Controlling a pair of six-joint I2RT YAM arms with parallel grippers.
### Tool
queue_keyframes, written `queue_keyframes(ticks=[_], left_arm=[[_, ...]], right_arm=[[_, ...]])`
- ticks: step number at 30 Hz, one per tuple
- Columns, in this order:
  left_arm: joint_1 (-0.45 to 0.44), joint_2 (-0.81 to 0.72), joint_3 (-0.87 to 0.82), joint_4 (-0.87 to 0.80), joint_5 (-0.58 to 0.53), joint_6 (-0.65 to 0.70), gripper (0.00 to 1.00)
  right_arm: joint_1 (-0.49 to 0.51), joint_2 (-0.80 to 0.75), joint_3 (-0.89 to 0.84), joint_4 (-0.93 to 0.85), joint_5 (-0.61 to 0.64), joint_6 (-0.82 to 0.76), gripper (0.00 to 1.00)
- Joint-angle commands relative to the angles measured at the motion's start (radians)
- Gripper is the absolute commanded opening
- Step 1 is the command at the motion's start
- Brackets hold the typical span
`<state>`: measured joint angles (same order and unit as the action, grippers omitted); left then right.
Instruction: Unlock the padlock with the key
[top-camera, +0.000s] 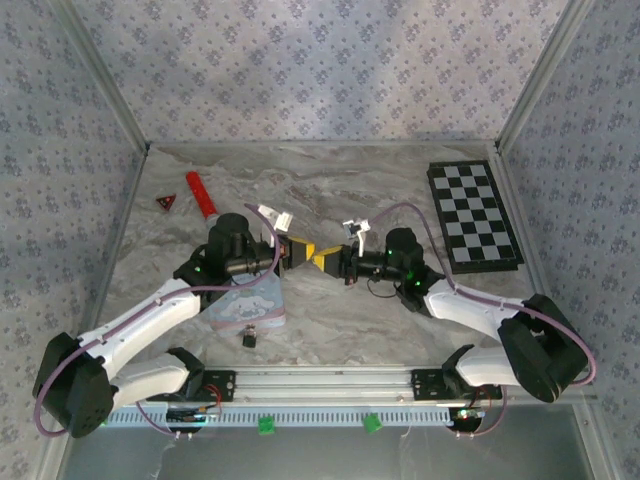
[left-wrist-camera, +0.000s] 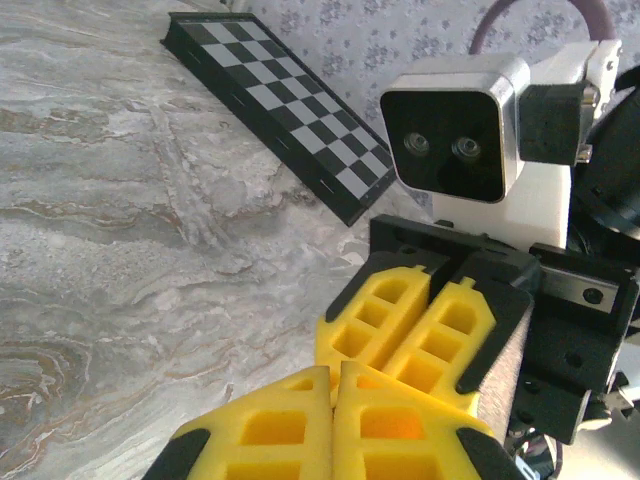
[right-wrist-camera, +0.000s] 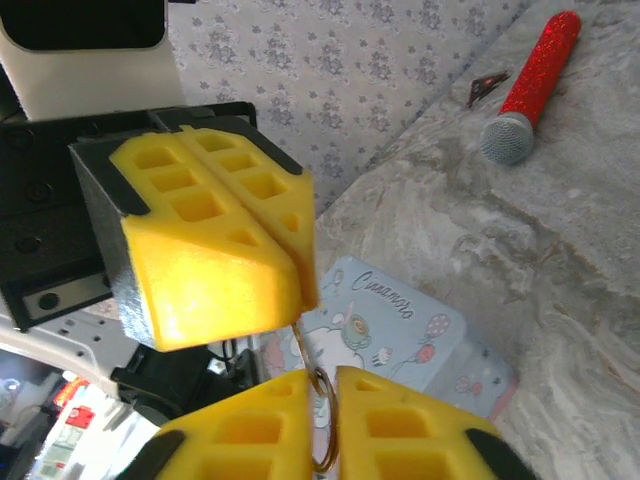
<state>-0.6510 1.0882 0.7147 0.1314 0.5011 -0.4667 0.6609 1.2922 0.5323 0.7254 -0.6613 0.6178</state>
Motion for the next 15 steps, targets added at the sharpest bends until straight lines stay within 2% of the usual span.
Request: queue_keyframes(ticks=[1, 4, 6, 8, 15], left_arm=[[0.004, 0.004, 0.056, 0.006, -0.096, -0.056, 0.00], [0.008, 0.024, 0.074, -0.023, -0.167, -0.107, 0.00], [0.013, 0.037, 0.087, -0.048, -0.212, -0.149, 0.00], [0.023, 0.050, 0.091, -0.050, -0.225, -0.205, 0.00], [0.034, 0.085, 0.076, -0.001, -0.232, -0.442, 0.00]], right_arm=[[-0.018, 0.014, 0.012, -0.018, 0.035, 0.002, 0.24], [-0.020, 0.010, 0.005, -0.016, 0.057, 0.002, 0.37], [-0.024, 0.002, -0.007, -0.008, 0.083, 0.003, 0.42], [-0.028, -0.010, -0.027, 0.016, 0.118, 0.020, 0.43], [-0.007, -0.035, -0.112, 0.262, 0.272, 0.146, 0.45]])
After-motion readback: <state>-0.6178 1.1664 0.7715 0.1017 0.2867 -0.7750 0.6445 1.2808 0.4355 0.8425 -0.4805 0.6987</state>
